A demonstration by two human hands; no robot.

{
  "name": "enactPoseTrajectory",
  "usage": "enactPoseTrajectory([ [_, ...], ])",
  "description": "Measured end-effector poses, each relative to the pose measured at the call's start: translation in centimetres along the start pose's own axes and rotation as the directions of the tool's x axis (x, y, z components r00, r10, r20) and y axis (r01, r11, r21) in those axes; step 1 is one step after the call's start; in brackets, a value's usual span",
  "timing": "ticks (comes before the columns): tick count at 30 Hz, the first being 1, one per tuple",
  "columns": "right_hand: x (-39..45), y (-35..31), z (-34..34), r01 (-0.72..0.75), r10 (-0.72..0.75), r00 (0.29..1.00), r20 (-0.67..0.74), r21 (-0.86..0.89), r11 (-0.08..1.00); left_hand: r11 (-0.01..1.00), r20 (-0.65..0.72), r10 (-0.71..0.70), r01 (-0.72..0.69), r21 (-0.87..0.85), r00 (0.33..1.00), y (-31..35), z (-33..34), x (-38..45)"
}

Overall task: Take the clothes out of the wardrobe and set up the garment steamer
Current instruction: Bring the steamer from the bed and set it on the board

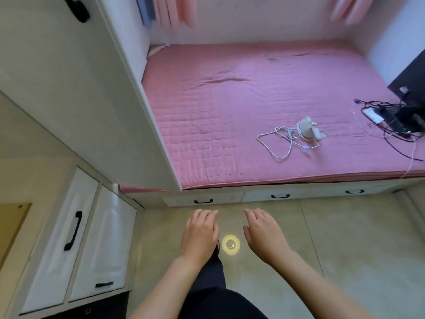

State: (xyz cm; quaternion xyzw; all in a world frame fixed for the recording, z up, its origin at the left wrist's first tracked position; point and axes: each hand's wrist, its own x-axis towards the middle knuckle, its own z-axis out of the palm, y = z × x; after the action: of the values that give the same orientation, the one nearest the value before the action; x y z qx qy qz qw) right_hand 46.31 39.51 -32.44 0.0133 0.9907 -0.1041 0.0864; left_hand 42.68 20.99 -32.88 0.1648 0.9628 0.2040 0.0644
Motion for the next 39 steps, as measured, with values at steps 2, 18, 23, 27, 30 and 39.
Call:
enactPoseTrajectory([
  [2, 1.4, 1.4, -0.6, -0.037, 0.037, 0.999, 0.004, 0.009, 0.999, 1.0, 0.032, 0.025, -0.025, -0.006, 0.999, 0.8, 0.0, 2.3],
  [18, 16.0, 13.4, -6.4, -0.296, 0.296, 0.955, 0.016, 0.075, 0.952, 0.983, 0.174, 0.178, -0.182, 0.009, 0.969, 5.8, 0.9, 25.8],
  [23, 18.7, 18.2, -7.1, -0.309, 0.311, 0.95, -0.007, 0.08, 0.948, 0.952, 0.141, 0.264, -0.281, 0.119, 0.954, 8.7, 3.0, 30.4],
  [27, 21.5, 22.8, -7.0, -0.302, 0.304, 0.952, -0.032, 0.061, 0.951, 0.946, 0.157, 0.263, -0.286, 0.152, 0.952, 11.3, 5.0, 33.7],
  [30, 23.8, 26.9, -7.2, -0.276, 0.277, 0.961, 0.002, 0.054, 0.96, 0.958, 0.201, 0.194, -0.229, 0.171, 0.96, 13.6, 6.8, 36.2],
  [39, 30.1, 40.8, -8.4, -0.116, 0.114, 0.982, 0.151, 0.006, 0.993, 0.99, 0.298, -0.076, 0.037, 0.134, 0.952, 22.1, 13.7, 42.3],
])
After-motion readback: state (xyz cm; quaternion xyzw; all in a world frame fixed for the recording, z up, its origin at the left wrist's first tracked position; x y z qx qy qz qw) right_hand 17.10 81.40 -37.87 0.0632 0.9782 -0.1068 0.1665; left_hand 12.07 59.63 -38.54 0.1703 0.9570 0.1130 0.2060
